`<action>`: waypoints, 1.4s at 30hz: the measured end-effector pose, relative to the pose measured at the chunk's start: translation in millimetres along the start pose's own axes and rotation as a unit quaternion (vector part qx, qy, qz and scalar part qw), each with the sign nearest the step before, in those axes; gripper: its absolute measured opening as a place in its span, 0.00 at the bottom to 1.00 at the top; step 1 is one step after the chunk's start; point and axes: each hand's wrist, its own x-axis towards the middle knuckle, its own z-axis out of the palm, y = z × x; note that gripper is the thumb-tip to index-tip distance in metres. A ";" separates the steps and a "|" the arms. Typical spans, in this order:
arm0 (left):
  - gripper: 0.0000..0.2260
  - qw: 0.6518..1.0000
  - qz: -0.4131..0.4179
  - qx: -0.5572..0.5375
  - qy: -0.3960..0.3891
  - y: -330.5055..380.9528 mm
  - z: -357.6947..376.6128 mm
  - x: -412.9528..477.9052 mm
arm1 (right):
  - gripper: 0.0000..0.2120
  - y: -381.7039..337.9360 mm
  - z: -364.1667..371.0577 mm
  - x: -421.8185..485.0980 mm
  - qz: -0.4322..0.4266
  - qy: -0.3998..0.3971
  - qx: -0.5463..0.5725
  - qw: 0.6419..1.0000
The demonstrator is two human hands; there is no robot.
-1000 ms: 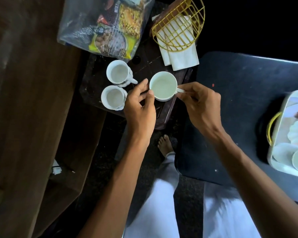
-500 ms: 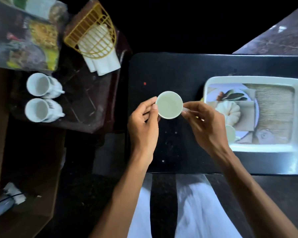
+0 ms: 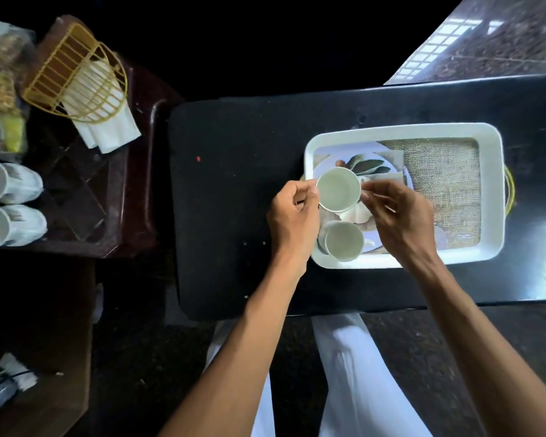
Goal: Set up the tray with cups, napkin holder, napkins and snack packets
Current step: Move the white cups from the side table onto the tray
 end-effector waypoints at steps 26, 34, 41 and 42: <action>0.06 0.998 -0.032 0.055 0.016 -30.7 16.0 12.7 | 0.07 39.2 3.5 21.5 0.004 -0.076 -0.052 0.996; 0.06 1.000 -0.003 0.010 0.030 -22.1 -24.4 1.2 | 0.10 -1.7 1.9 12.9 -0.081 -0.012 -0.157 0.984; 0.07 0.990 0.064 -0.015 0.124 -0.8 -144.6 -11.5 | 0.10 -80.6 61.1 -8.7 -0.101 -0.046 -0.039 0.993; 0.07 0.987 0.074 -0.015 0.142 1.9 -166.7 -9.9 | 0.10 -92.7 74.6 -12.2 -0.097 -0.057 -0.020 0.993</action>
